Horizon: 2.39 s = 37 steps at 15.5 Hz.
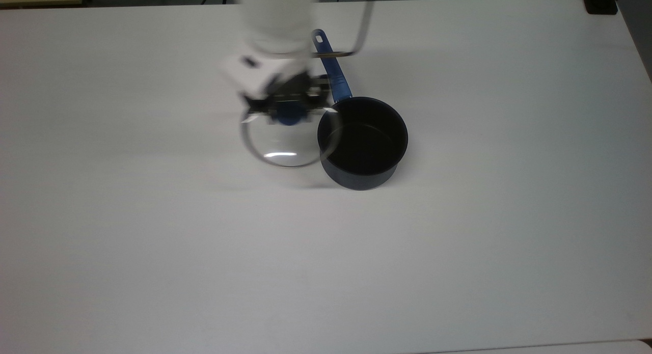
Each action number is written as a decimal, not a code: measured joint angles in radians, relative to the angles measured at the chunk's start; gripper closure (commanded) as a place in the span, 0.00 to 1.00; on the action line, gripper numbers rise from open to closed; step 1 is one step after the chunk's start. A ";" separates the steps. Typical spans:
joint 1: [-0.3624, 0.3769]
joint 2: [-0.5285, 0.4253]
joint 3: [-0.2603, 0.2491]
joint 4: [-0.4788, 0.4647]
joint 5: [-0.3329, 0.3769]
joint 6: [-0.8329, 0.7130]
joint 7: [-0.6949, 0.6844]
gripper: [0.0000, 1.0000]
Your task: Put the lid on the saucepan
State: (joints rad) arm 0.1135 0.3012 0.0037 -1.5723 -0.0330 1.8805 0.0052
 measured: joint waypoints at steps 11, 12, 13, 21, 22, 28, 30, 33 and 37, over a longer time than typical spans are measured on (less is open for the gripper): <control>0.183 0.041 0.002 -0.019 -0.003 0.076 0.180 0.58; 0.185 0.045 0.002 -0.022 -0.003 0.086 0.181 0.57; 0.186 0.048 0.002 -0.026 -0.003 0.092 0.183 0.54; 0.188 0.055 -0.002 -0.041 -0.015 0.098 0.226 0.00; 0.188 0.054 -0.006 -0.037 -0.022 0.099 0.237 0.00; 0.106 -0.013 -0.024 -0.013 -0.029 0.079 0.245 0.00; 0.054 -0.053 -0.026 -0.012 -0.030 0.016 0.245 0.00; -0.012 -0.111 -0.029 -0.012 -0.030 -0.095 0.235 0.00; -0.082 -0.203 -0.030 -0.012 -0.030 -0.211 0.155 0.00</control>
State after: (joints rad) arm 0.0312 0.0981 -0.0259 -1.5839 -0.0631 1.6695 0.1602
